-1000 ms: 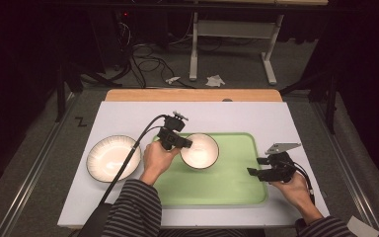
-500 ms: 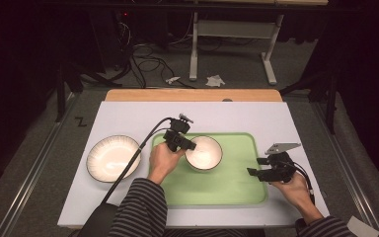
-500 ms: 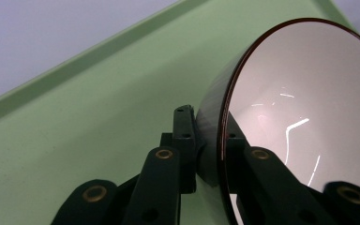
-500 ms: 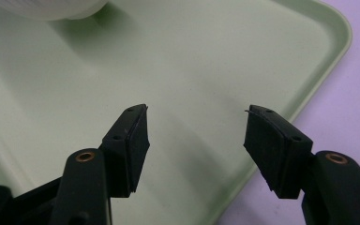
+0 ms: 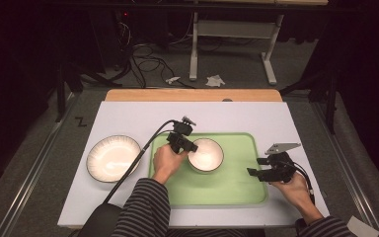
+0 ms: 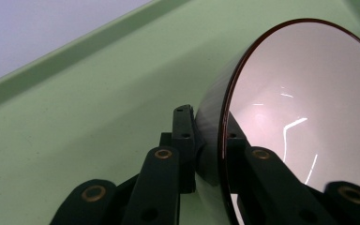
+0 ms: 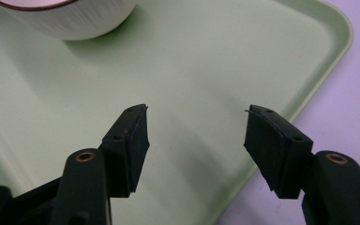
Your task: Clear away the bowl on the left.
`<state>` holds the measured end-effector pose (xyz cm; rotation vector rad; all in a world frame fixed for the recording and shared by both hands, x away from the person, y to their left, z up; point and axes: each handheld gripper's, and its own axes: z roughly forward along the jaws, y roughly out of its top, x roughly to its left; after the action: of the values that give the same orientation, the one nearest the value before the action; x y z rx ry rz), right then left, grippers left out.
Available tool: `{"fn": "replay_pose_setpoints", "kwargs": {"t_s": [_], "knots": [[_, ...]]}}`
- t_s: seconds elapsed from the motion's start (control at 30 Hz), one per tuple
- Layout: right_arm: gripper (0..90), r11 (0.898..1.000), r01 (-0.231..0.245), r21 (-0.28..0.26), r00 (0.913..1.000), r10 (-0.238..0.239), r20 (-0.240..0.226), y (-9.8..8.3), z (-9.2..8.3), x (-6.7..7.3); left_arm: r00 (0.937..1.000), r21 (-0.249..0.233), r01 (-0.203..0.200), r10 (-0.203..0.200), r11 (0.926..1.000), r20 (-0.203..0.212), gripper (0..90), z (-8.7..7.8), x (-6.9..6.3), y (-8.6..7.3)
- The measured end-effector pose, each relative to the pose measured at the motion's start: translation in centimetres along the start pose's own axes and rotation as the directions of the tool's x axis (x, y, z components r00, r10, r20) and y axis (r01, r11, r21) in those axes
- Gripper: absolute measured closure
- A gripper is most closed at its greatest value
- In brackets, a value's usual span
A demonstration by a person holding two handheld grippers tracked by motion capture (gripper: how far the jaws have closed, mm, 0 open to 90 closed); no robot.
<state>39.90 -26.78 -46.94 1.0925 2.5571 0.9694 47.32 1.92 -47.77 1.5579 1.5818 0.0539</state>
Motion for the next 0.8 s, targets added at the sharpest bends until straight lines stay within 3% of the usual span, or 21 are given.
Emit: {"fn": "replay_pose_setpoints", "kwargs": {"t_s": [0.67, 0.8], "knots": [[41.2, 1.000, 0.002, -0.001, 1.0000, -0.002, -0.003, -0.02, 0.02, 0.01, 0.9981, 0.021, -0.047, 0.047, 0.9987, -0.039, 81.6, 0.24, 0.35, -0.63], [41.2, 1.000, 0.003, -0.002, 1.0000, -0.003, -0.001, -0.02, 0.02, 0.01, 0.9988, -0.014, -0.045, 0.045, 0.9989, -0.021, 79.1, -0.04, 0.09, -0.36]]}}
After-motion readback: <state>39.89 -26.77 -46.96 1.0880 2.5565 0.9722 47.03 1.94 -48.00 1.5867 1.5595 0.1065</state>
